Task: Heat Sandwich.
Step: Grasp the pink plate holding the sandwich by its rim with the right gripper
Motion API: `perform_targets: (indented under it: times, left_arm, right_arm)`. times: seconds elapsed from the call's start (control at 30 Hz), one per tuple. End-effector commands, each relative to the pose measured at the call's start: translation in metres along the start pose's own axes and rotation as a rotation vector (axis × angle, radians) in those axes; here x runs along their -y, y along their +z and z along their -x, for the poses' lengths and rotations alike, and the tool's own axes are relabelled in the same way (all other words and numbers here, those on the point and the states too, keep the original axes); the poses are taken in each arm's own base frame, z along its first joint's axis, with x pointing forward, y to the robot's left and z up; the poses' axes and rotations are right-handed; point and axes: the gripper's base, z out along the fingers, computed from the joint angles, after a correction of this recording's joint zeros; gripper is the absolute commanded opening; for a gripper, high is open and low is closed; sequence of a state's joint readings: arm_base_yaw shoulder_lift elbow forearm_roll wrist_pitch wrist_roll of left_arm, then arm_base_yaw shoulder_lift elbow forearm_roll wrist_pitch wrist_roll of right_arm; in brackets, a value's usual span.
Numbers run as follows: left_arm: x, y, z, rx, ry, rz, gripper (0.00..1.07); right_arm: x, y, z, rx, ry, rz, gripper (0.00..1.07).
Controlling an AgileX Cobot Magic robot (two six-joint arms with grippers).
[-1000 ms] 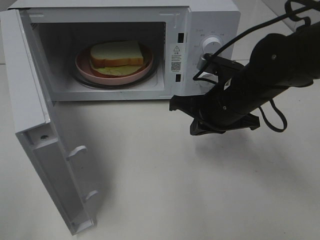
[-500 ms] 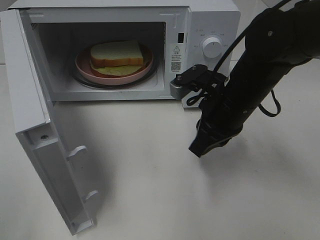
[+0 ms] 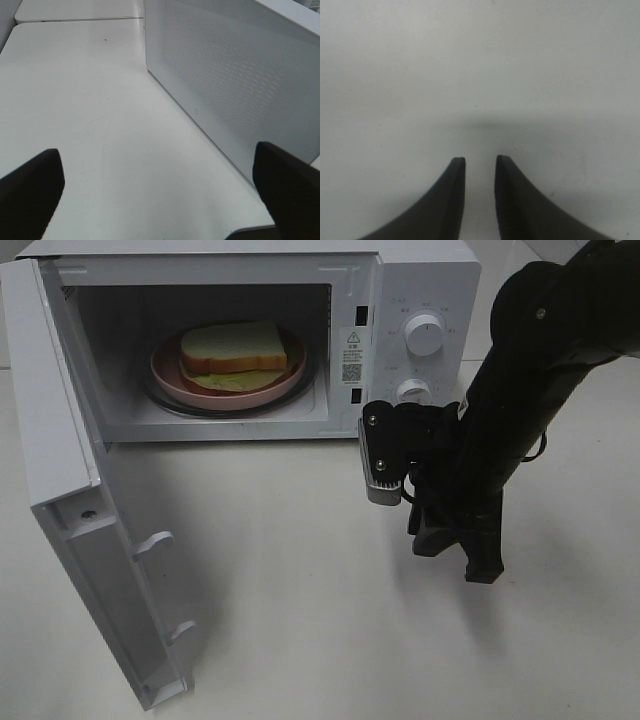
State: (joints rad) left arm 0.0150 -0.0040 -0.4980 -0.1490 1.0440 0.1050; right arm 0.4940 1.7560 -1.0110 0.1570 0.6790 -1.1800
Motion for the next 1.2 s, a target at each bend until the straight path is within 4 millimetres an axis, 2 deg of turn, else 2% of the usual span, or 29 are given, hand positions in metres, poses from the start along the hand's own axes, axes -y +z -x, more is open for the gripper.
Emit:
perform_targets:
  times: [0.03, 0.1, 0.13, 0.17, 0.2, 0.27, 0.3, 0.4, 0.67, 0.83, 1.2]
  left_arm:
    - [0.0, -0.002, -0.002, 0.024, -0.005, 0.001, 0.98]
    - [0.0, -0.002, -0.002, 0.024, -0.005, 0.001, 0.98]
    - [0.0, -0.002, -0.002, 0.024, -0.005, 0.001, 0.98]
    - [0.0, -0.002, -0.002, 0.024, -0.005, 0.001, 0.98]
    - [0.0, -0.002, -0.002, 0.024, -0.005, 0.001, 0.98]
    - [0.0, -0.002, -0.002, 0.024, -0.005, 0.001, 0.98]
    - [0.0, -0.002, -0.002, 0.024, -0.005, 0.001, 0.98]
    - [0.0, -0.002, -0.002, 0.024, -0.005, 0.001, 0.98]
    - [0.0, -0.002, -0.002, 0.024, -0.005, 0.001, 0.98]
    - [0.0, -0.002, -0.002, 0.024, -0.005, 0.001, 0.98]
    - [0.0, -0.002, -0.002, 0.024, -0.005, 0.001, 0.98]
  right_arm:
    - [0.001, -0.004, -0.002, -0.012, -0.038, -0.009, 0.39]
    - [0.001, -0.005, -0.001, -0.009, -0.035, -0.014, 0.54]
    - [0.001, -0.006, -0.001, -0.007, -0.029, -0.017, 0.67]
    - [0.0, -0.007, -0.001, -0.005, -0.019, -0.016, 0.75]
    - [0.0, -0.007, -0.001, -0.005, -0.019, -0.016, 0.75]
    - [0.0, -0.007, -0.001, -0.003, 0.022, -0.019, 0.91]
    - [0.0, -0.007, -0.001, -0.003, 0.031, -0.019, 0.94]
    - [0.0, -0.007, -0.001, -0.004, 0.047, -0.017, 0.97]
    - [0.002, -0.01, 0.0, -0.005, 0.042, -0.021, 0.95]
    - [0.014, -0.023, 0.008, 0.016, 0.033, -0.058, 0.93]
    - [0.033, -0.058, 0.049, 0.035, -0.163, -0.262, 0.9]
